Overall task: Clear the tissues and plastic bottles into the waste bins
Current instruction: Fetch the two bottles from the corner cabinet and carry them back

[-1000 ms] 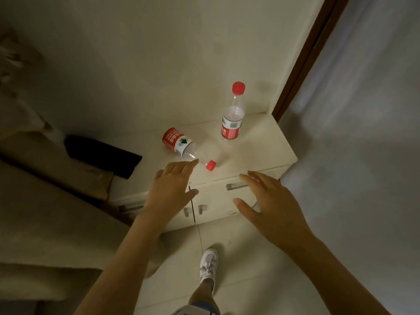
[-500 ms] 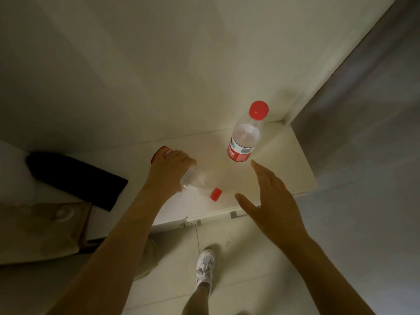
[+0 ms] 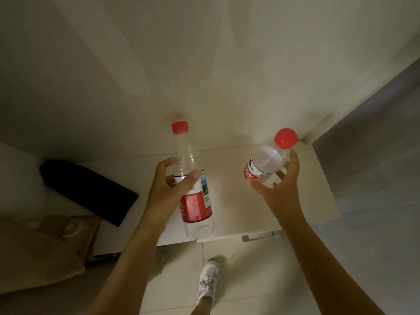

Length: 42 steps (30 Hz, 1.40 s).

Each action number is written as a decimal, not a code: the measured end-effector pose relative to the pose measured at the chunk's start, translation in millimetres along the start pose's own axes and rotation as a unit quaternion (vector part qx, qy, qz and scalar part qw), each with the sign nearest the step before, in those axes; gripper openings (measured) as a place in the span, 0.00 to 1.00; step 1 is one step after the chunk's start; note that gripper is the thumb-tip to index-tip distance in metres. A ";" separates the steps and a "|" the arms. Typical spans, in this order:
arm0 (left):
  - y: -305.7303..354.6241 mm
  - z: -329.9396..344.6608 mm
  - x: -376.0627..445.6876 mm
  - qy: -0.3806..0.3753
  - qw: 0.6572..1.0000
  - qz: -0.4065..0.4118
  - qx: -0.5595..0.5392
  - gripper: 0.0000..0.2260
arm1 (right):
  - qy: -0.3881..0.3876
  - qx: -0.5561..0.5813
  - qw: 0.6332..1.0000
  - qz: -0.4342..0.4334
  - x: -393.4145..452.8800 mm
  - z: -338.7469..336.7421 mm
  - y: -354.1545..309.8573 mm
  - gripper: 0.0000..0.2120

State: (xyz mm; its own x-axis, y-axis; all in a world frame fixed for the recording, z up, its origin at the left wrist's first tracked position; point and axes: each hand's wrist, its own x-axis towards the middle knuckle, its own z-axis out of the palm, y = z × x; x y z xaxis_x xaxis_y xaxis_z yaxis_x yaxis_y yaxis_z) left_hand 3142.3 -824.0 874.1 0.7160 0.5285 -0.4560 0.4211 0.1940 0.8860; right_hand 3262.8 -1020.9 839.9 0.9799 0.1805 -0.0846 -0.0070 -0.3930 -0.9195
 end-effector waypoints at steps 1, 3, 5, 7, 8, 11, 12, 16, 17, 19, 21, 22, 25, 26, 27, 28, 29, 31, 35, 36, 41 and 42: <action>0.1 3.4 3.4 0.004 1.000 0.002 -0.012 0.26 | 0.005 0.010 1.000 -0.007 4.0 3.6 0.7 0.50; -1.4 8.5 11.0 0.011 1.000 0.006 -0.009 0.28 | 0.014 0.035 0.999 -0.022 10.2 8.4 3.1 0.49; -3.6 12.8 16.3 0.012 1.000 0.008 0.012 0.28 | 0.021 0.056 0.998 -0.025 14.1 10.8 5.5 0.45; -4.5 16.4 18.6 0.013 0.999 0.011 0.031 0.28 | 0.021 0.048 0.998 -0.024 15.8 11.9 4.8 0.41; -4.3 17.9 19.0 0.015 0.999 0.012 0.035 0.28 | 0.022 0.039 0.999 -0.029 15.9 12.1 3.9 0.39; -3.8 20.2 15.9 0.019 0.999 0.010 0.031 0.29 | 0.014 0.035 0.998 -0.041 12.9 8.1 -2.1 0.37; -3.7 20.5 13.6 0.019 0.999 0.012 0.027 0.30 | 0.006 0.037 0.998 -0.043 11.1 5.8 -5.4 0.38; 1.5 20.7 -2.9 0.022 0.999 0.028 0.028 0.28 | -0.025 0.045 0.997 -0.053 -4.5 -6.9 -24.4 0.39; 3.0 20.4 -8.3 0.027 0.999 0.031 0.031 0.28 | -0.028 0.053 0.997 -0.053 -10.1 -10.6 -30.6 0.38; 6.8 20.4 -21.8 0.041 0.997 0.041 0.043 0.30 | -0.040 0.079 0.995 -0.052 -21.3 -19.7 -41.3 0.37; 11.2 21.3 -39.1 0.054 0.995 0.059 0.057 0.29 | -0.065 0.114 0.990 -0.043 -32.6 -29.8 -50.9 0.41; 13.3 22.1 -48.9 0.060 0.994 0.067 0.063 0.29 | -0.081 0.130 0.987 -0.039 -37.7 -34.8 -55.3 0.42; 19.6 24.8 -80.0 0.091 0.990 0.083 0.068 0.28 | -0.126 0.164 0.978 -0.042 -52.0 -50.3 -67.7 0.39; 20.0 25.0 -90.1 0.105 0.989 0.087 0.062 0.28 | -0.142 0.166 0.975 -0.049 -56.3 -54.5 -70.5 0.38; 19.7 24.8 -101.1 0.119 0.987 0.091 0.053 0.28 | -0.156 0.162 0.973 -0.059 -61.0 -58.4 -73.4 0.39; 19.1 24.6 -112.8 0.131 0.986 0.096 0.041 0.30 | -0.169 0.154 0.971 -0.071 -65.7 -62.1 -75.7 0.40; 18.3 24.2 -124.8 0.142 0.984 0.101 0.028 0.32 | -0.183 0.146 0.969 -0.083 -70.2 -65.4 -78.3 0.41; 16.7 24.2 -149.9 0.166 0.980 0.108 0.004 0.36 | -0.211 0.126 0.964 -0.107 -79.3 -72.3 -84.6 0.42; 14.6 31.0 -199.4 0.231 0.960 0.143 -0.061 0.32 | -0.271 0.108 0.943 -0.163 -101.3 -90.5 -98.2 0.45; 12.9 33.7 -211.9 0.247 0.954 0.152 -0.073 0.30 | -0.284 0.113 0.937 -0.170 -107.0 -95.3 -99.1 0.45; -4.7 45.0 -273.0 0.321 0.931 0.142 -0.097 0.26 | -0.368 0.144 0.905 -0.161 -131.2 -102.5 -89.0 0.45; -11.4 46.1 -284.2 0.336 0.927 0.131 -0.100 0.26 | -0.390 0.150 0.896 -0.153 -137.1 -100.1 -85.9 0.45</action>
State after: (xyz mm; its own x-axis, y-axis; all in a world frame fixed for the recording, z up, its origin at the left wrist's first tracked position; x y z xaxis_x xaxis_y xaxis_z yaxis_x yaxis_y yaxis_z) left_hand 2959.7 -1014.5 989.7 0.2428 0.9618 -0.1268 0.1222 0.0993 0.9875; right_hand 3149.0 -1102.1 968.8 0.5087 0.8593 0.0536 0.0705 0.0205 -0.9973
